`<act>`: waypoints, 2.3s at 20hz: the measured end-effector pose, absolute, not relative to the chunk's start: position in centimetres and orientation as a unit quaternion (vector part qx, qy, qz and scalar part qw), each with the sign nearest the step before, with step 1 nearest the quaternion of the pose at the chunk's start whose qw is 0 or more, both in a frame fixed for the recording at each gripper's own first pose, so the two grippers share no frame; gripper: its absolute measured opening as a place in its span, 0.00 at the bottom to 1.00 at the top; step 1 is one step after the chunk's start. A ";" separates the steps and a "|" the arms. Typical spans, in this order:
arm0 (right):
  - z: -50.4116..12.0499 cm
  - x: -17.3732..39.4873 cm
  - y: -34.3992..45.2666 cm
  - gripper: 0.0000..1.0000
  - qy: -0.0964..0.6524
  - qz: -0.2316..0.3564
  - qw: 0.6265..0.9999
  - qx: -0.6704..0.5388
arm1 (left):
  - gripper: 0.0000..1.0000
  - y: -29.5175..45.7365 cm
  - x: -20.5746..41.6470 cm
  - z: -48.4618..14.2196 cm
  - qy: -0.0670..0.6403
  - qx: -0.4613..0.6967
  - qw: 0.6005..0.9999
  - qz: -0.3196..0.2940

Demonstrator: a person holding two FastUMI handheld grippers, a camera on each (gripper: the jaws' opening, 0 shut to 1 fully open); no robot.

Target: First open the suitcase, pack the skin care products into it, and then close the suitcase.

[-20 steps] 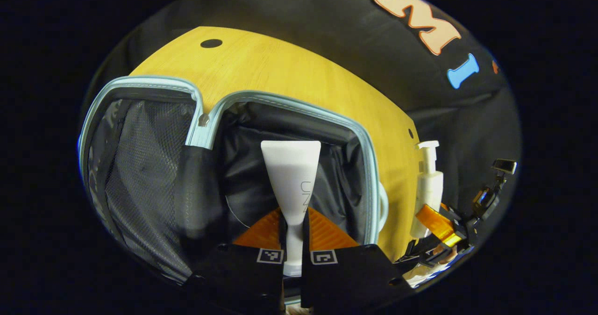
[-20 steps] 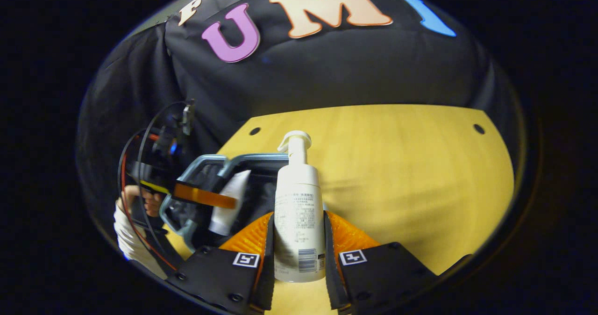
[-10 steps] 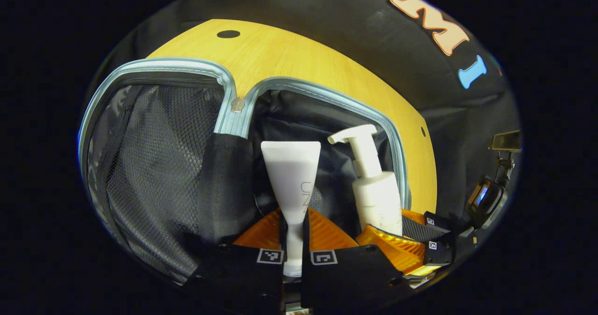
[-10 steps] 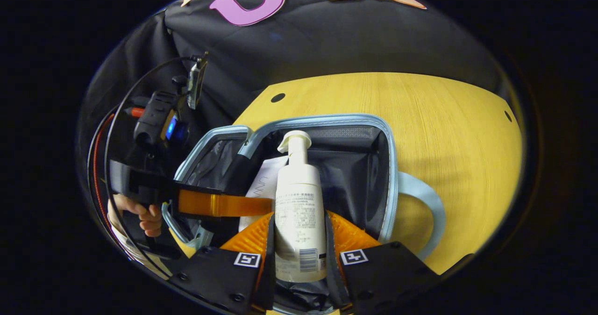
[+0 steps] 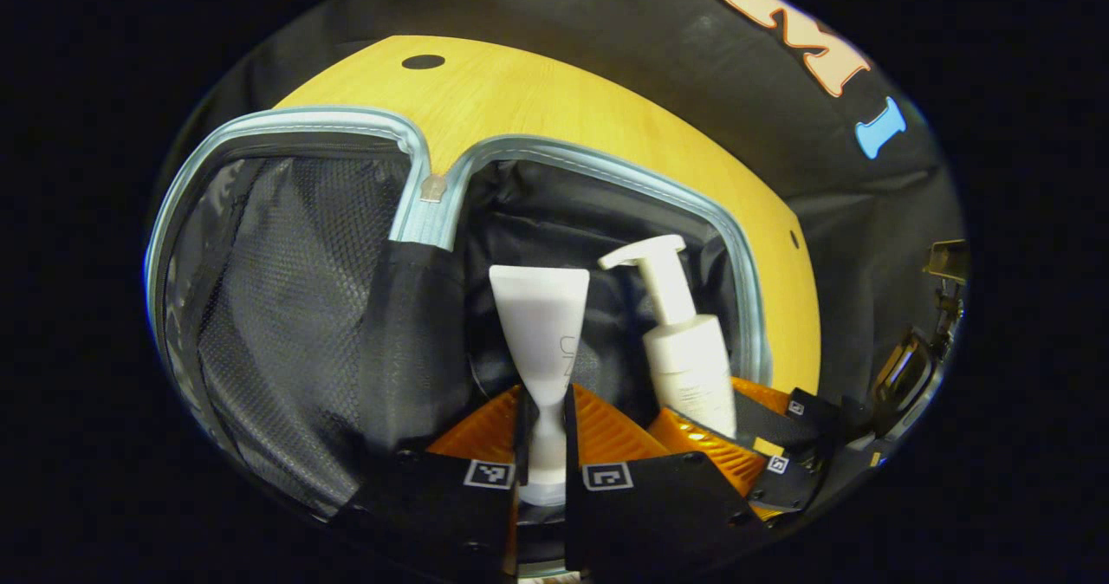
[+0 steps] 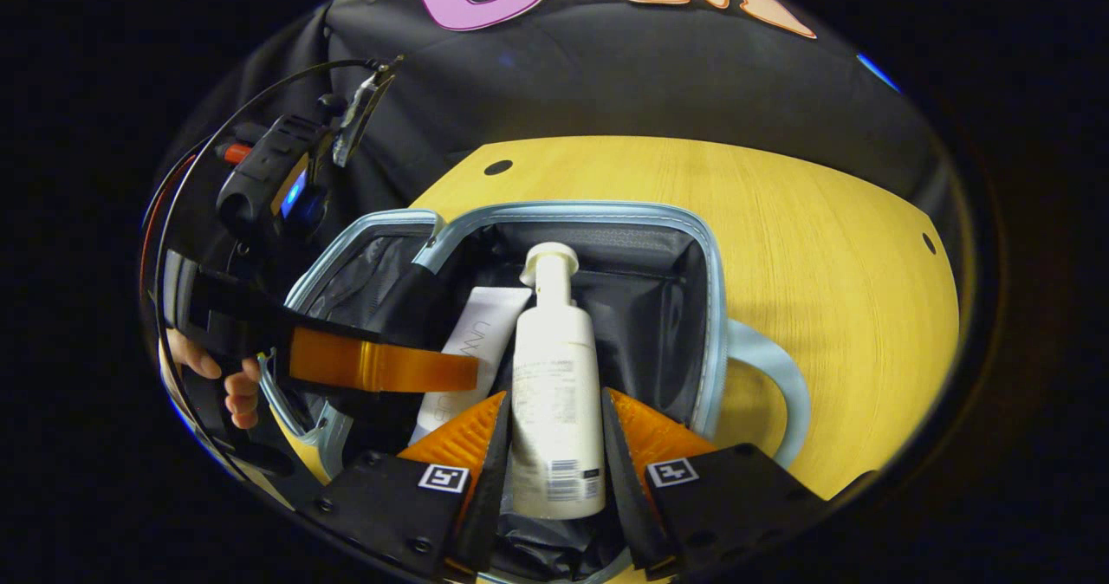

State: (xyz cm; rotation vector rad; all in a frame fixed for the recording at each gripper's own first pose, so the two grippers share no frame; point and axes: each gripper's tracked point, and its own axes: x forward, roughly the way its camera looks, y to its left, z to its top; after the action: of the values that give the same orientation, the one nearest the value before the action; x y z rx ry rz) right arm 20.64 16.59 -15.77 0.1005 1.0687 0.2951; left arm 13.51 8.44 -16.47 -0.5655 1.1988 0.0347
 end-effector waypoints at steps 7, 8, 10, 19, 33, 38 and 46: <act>-12.3 21.0 16.9 0.88 0.457 0.169 0.871 0.060 | 0.58 9.0 12.3 -12.5 0.523 -0.248 0.815 0.002; -11.4 20.7 17.2 0.97 0.439 0.181 0.877 0.068 | 0.59 9.7 12.4 -11.3 0.505 -0.237 0.830 -0.001; -9.5 20.5 17.6 0.99 0.405 0.202 0.888 0.076 | 0.75 11.0 12.1 -9.5 0.479 -0.222 0.849 -0.001; -1.1 17.9 16.7 0.99 0.232 0.251 0.939 0.047 | 0.96 27.0 3.9 -3.8 0.398 -0.230 0.882 0.102; 2.9 9.9 12.4 0.96 0.162 0.205 0.962 0.075 | 0.94 42.4 -2.7 -10.3 0.294 -0.311 0.889 0.164; 3.5 7.9 9.7 0.99 0.142 0.156 0.973 0.089 | 0.87 42.8 -1.0 -12.6 0.258 -0.376 0.880 0.132; 2.7 5.7 6.4 0.99 0.134 0.091 0.982 0.097 | 0.21 42.3 1.5 -13.3 0.223 -0.470 0.848 0.097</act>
State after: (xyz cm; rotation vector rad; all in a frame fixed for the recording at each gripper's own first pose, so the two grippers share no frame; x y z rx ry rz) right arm 5.67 6.45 2.70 0.1953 0.2690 0.1841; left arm 1.55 42.27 -13.33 -0.9910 0.4690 0.2048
